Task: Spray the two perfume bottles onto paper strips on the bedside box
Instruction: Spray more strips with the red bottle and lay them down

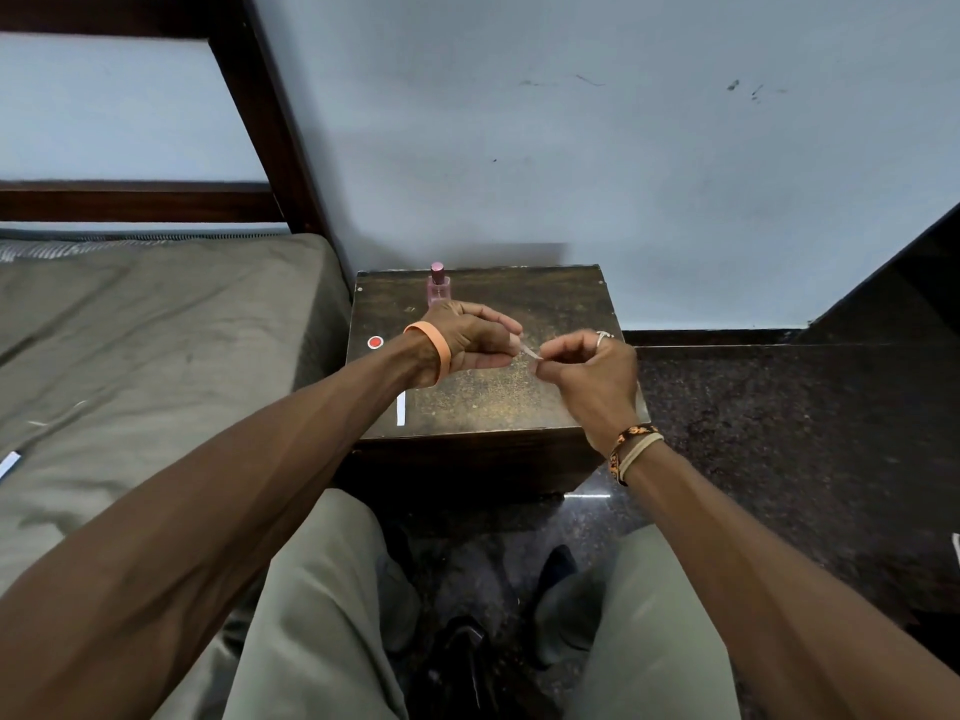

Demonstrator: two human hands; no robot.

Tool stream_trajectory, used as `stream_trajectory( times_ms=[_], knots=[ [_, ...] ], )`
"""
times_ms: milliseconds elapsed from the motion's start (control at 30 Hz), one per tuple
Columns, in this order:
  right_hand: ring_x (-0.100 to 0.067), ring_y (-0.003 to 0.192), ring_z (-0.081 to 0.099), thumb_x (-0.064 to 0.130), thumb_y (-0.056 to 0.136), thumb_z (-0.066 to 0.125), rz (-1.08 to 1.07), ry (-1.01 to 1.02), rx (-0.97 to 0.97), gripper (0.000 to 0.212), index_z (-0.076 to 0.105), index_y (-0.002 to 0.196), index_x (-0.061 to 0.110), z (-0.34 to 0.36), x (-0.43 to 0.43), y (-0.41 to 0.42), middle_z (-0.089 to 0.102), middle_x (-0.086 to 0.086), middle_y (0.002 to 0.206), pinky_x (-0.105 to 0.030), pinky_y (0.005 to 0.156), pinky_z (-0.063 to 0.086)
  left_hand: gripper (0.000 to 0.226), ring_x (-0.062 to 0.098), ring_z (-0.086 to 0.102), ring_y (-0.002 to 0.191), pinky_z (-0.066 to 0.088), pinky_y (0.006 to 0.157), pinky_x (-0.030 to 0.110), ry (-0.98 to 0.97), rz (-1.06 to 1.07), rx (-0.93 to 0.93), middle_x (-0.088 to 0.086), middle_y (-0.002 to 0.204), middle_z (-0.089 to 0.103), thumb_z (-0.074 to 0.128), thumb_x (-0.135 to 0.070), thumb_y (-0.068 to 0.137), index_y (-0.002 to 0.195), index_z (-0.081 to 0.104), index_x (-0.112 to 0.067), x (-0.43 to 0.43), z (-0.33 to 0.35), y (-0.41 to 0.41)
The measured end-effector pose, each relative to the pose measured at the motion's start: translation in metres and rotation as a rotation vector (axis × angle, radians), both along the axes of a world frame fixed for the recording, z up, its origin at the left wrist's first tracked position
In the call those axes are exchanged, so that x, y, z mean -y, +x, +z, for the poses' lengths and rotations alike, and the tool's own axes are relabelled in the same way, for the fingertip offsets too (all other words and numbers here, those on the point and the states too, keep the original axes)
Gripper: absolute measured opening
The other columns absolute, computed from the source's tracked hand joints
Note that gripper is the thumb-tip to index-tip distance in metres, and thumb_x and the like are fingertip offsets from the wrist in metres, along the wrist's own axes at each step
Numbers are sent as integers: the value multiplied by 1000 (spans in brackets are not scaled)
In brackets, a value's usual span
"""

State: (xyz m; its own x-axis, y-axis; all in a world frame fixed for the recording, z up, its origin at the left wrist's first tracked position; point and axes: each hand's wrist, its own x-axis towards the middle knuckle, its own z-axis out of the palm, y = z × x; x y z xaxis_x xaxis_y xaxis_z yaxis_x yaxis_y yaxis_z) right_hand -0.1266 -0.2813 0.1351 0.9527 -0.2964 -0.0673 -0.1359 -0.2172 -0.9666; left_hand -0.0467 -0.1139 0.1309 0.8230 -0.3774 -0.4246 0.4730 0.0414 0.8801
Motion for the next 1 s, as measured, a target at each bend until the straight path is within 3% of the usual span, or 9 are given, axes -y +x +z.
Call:
stream_trajectory(
  times_ms=[133, 300, 567, 1000],
  knots=[
    [-21, 77, 71, -4, 66, 84, -11, 542, -262, 27, 69, 84, 9, -1, 2, 1, 75, -9, 83, -29, 70, 57, 28, 25, 73, 77, 59, 62, 28, -35, 50, -22, 18, 86, 73, 82, -7, 58, 84, 73, -3, 1, 1, 0],
    [-19, 77, 72, -3, 73, 78, -18, 785, -401, 28, 67, 96, 10, -6, 2, 3, 75, -10, 86, -31, 77, 57, 23, 21, 71, 71, 59, 61, 28, -50, 143, -41, 17, 86, 73, 78, -7, 73, 93, 70, 0, 7, -6, 3],
    [-18, 72, 72, -4, 77, 77, -119, 852, -377, 29, 64, 99, 9, -18, 0, 8, 75, -9, 79, -31, 78, 58, 14, 17, 70, 66, 61, 63, 30, -25, 184, -84, 11, 77, 73, 71, -15, 84, 90, 68, -2, 20, -15, 6],
    [-19, 72, 74, -4, 75, 79, -199, 781, -390, 28, 65, 96, 8, -46, 2, 15, 76, -11, 79, -30, 74, 59, 22, 17, 72, 72, 56, 57, 25, 29, 145, -59, 10, 83, 75, 77, -14, 78, 95, 66, -3, 45, -45, 16]
  ],
)
